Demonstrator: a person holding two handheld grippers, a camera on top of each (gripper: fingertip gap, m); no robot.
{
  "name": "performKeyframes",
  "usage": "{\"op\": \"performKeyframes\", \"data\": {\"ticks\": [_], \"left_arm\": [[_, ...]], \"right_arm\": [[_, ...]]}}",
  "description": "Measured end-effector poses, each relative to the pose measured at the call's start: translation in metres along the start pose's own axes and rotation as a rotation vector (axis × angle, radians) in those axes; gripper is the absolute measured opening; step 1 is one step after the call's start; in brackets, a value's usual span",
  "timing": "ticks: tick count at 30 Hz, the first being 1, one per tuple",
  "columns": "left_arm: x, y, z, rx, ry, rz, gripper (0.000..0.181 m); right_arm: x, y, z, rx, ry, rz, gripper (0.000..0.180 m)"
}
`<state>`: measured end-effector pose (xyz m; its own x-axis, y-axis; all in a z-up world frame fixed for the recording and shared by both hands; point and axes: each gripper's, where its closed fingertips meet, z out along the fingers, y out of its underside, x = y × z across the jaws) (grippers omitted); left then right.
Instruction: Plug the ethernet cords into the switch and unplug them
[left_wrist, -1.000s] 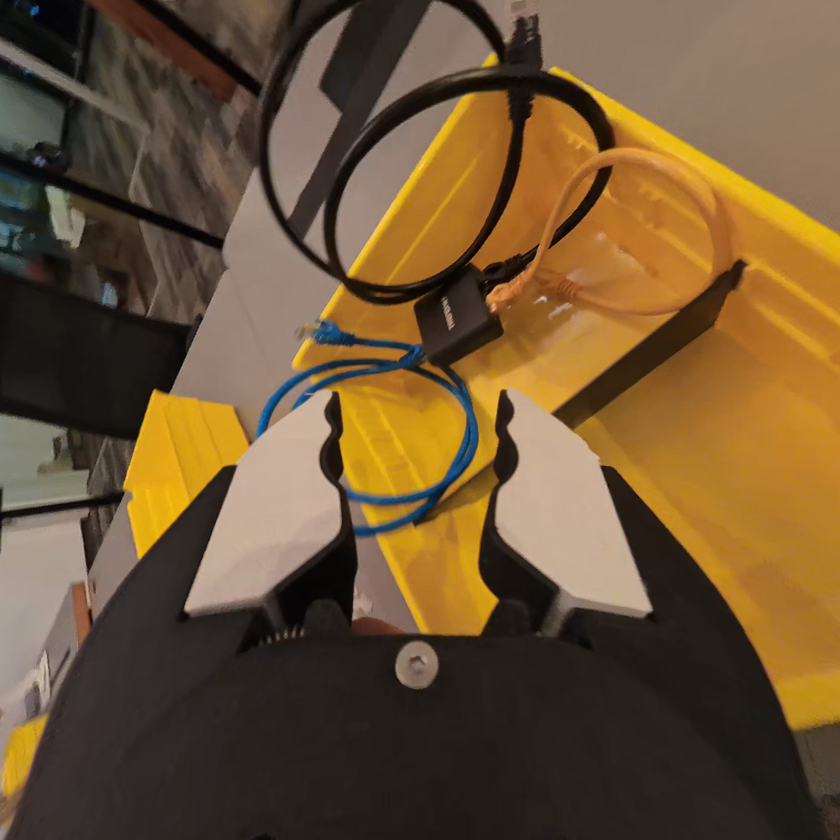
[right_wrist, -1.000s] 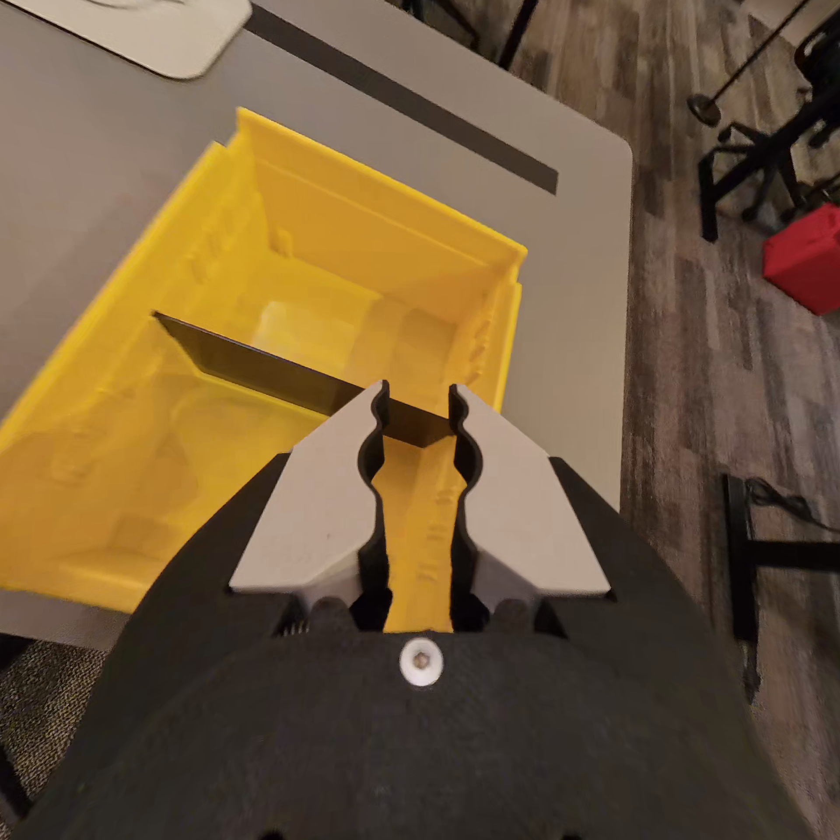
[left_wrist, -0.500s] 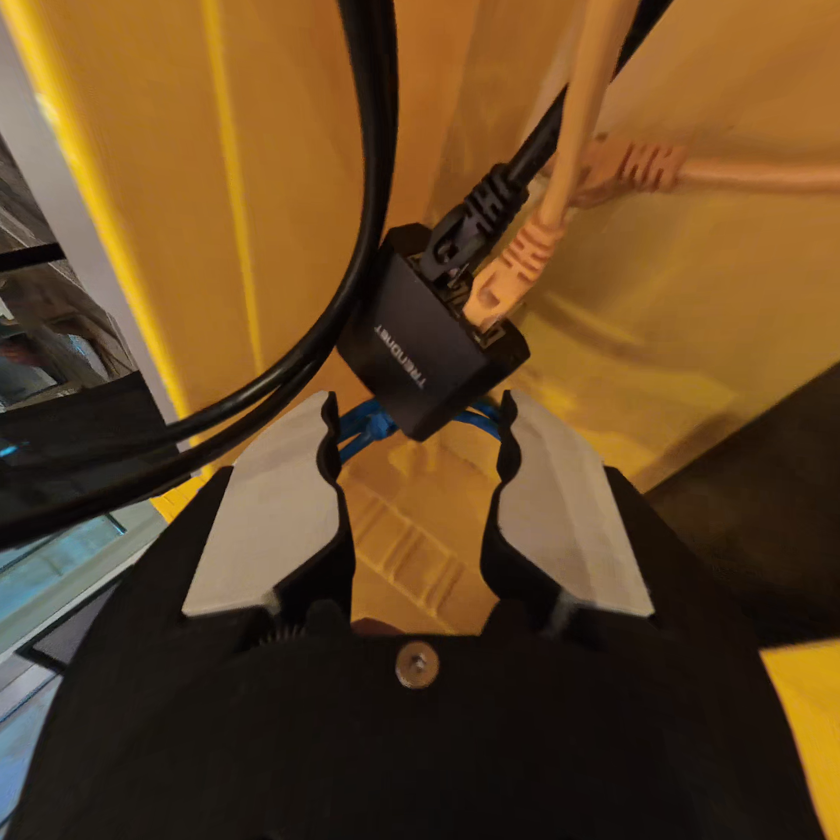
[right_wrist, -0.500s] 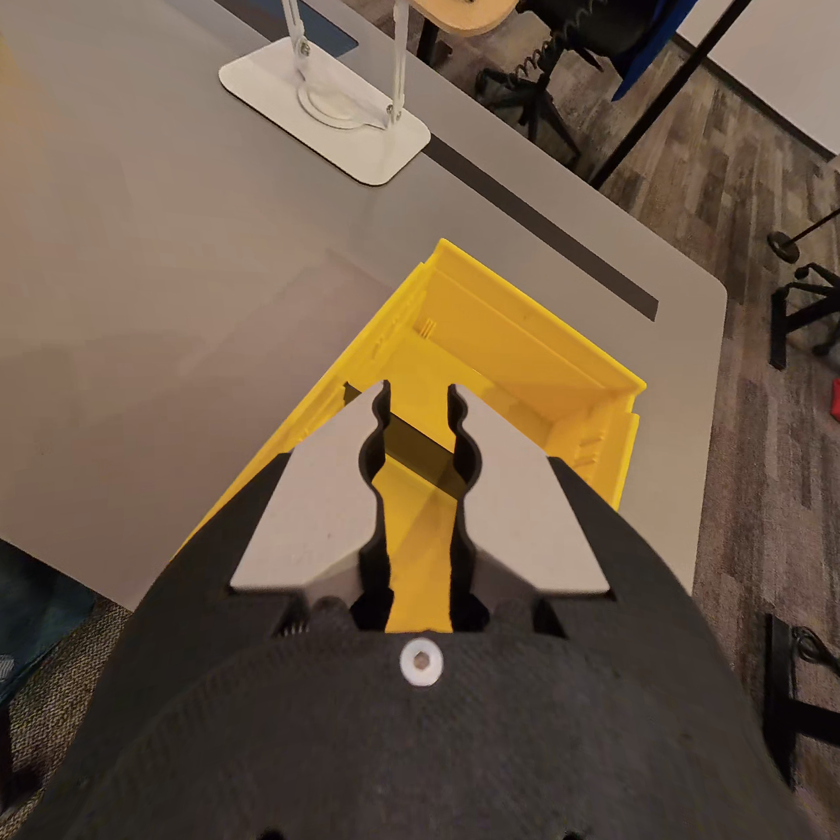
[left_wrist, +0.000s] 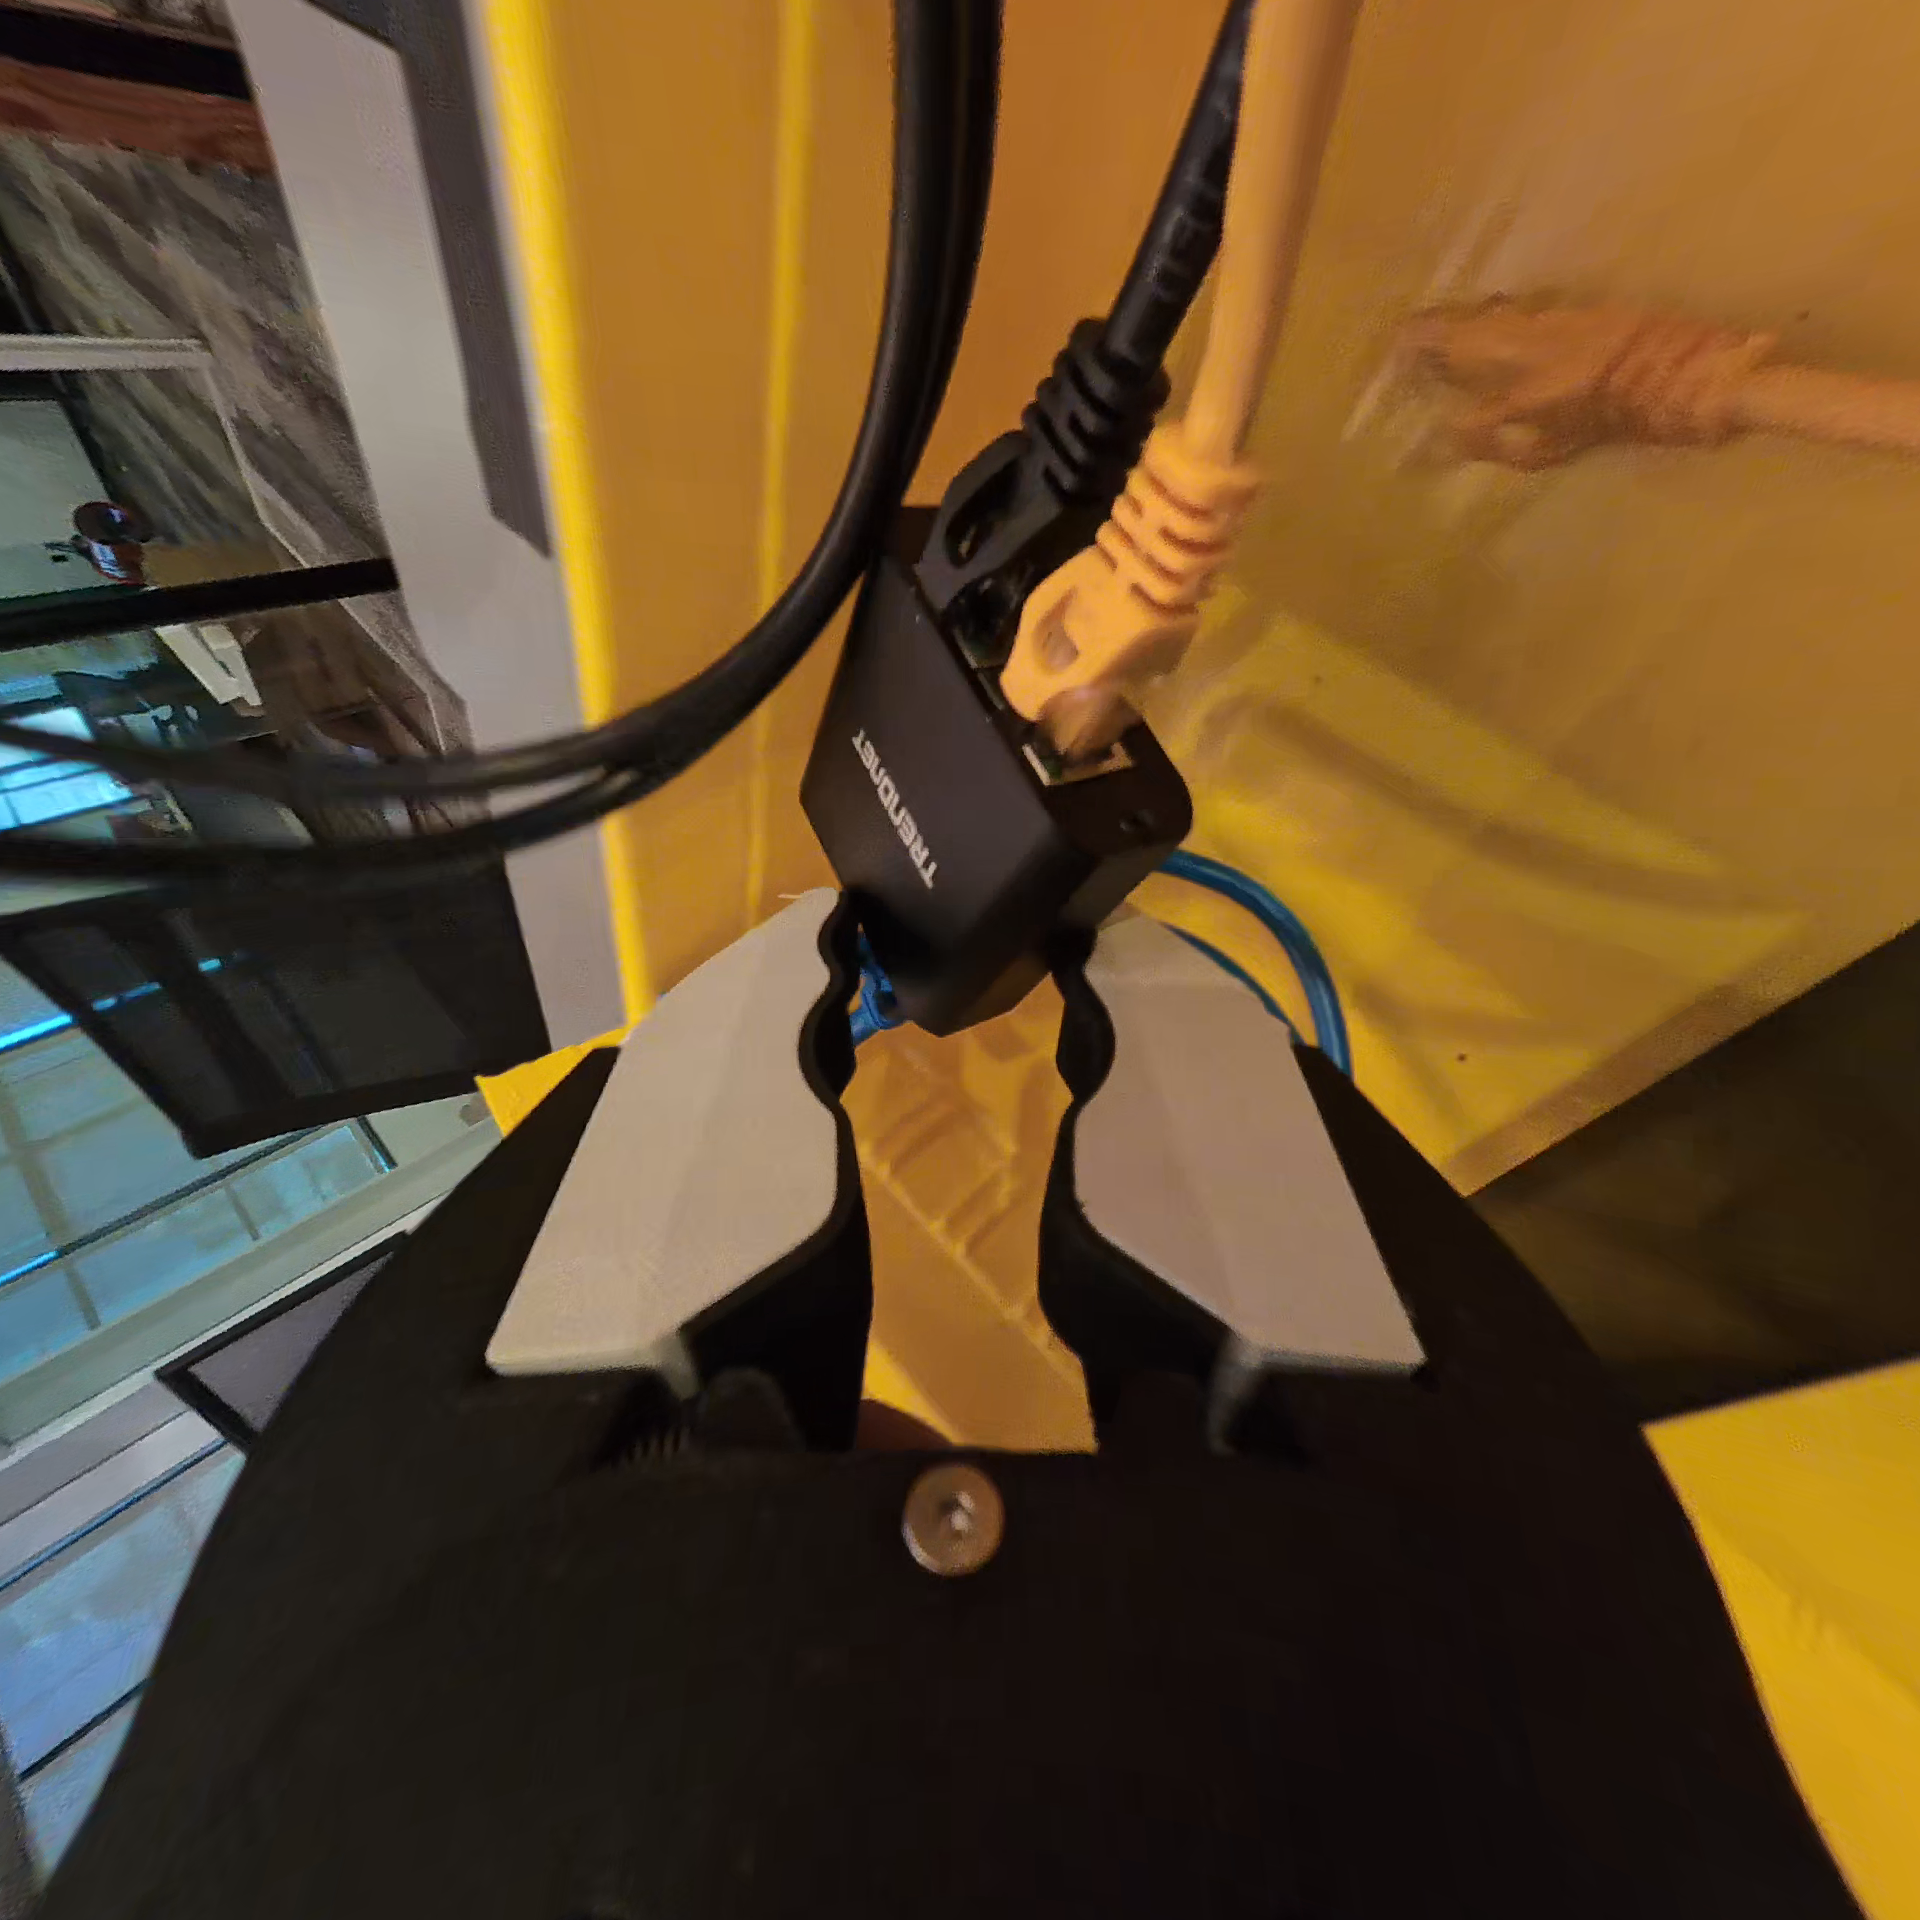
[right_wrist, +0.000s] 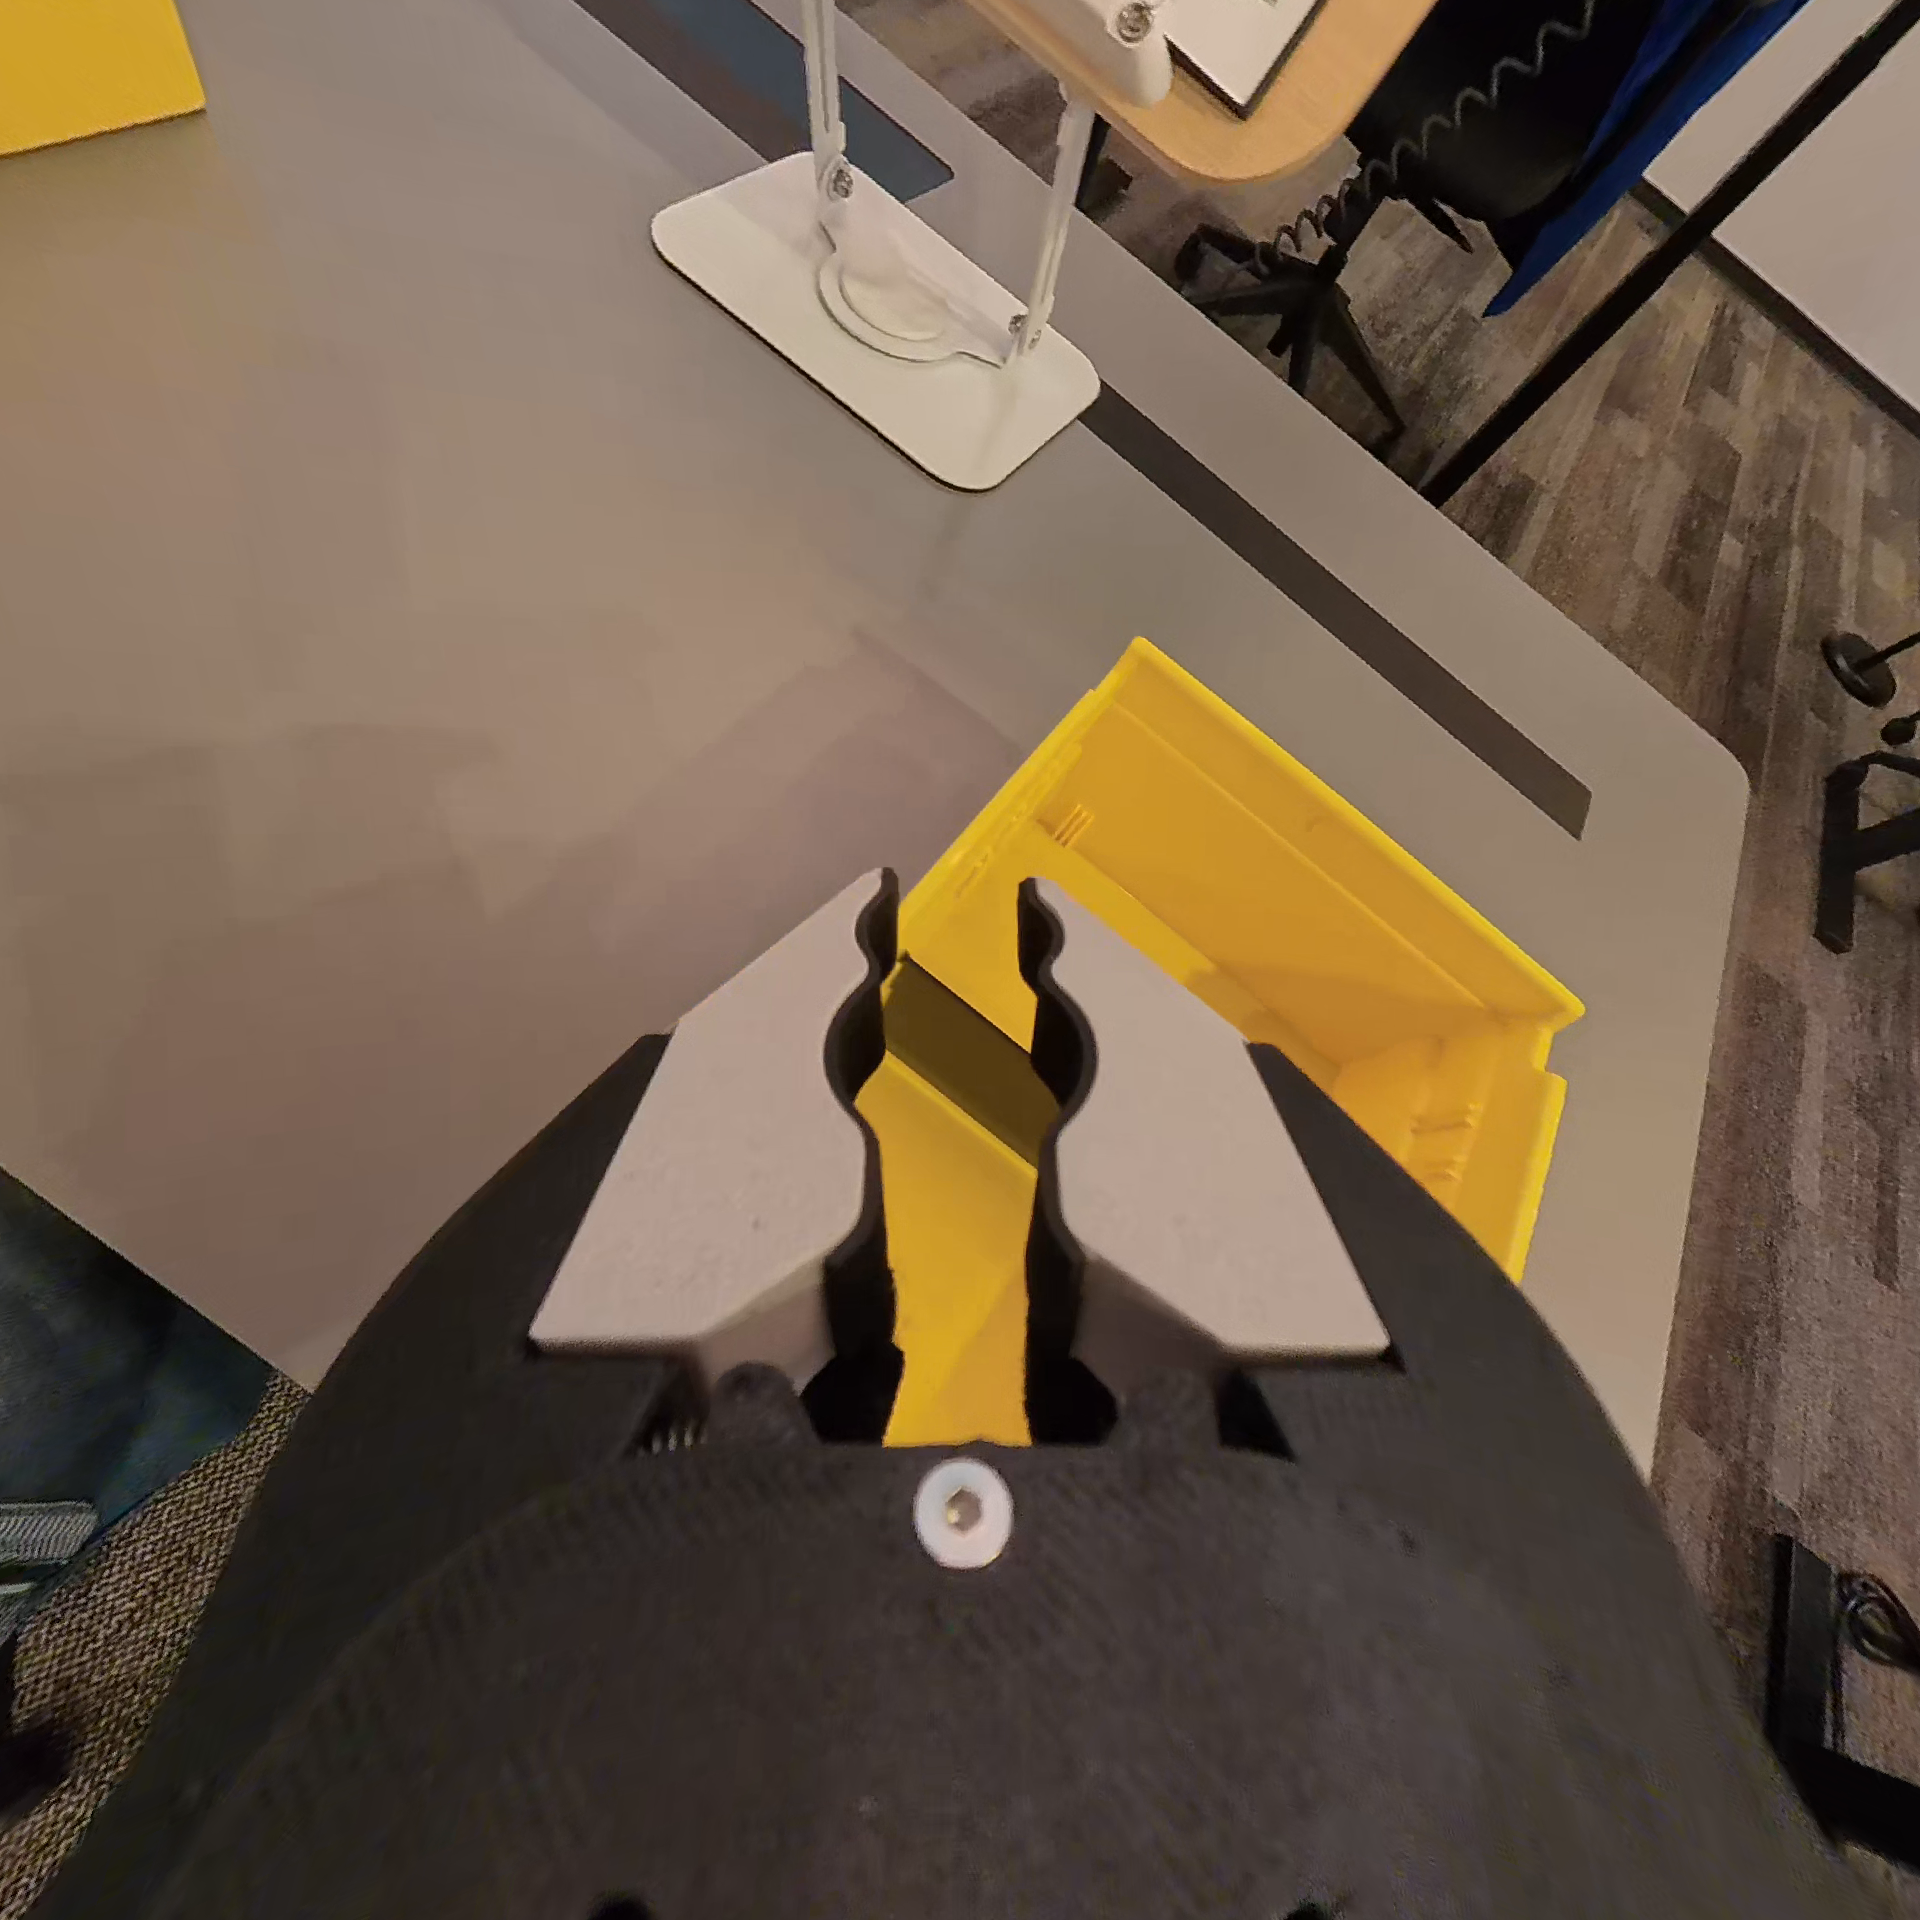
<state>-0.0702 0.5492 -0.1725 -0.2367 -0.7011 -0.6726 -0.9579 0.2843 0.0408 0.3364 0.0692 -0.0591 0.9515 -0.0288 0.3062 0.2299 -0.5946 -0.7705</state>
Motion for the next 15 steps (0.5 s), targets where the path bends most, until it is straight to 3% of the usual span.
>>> {"op": "performKeyframes", "data": {"ticks": [15], "left_arm": [[-0.074, -0.006, -0.095, 0.138, -0.246, -0.124, 0.029]], "right_arm": [[-0.028, -0.018, 0.001, 0.054, -0.061, -0.042, 0.018]]}}
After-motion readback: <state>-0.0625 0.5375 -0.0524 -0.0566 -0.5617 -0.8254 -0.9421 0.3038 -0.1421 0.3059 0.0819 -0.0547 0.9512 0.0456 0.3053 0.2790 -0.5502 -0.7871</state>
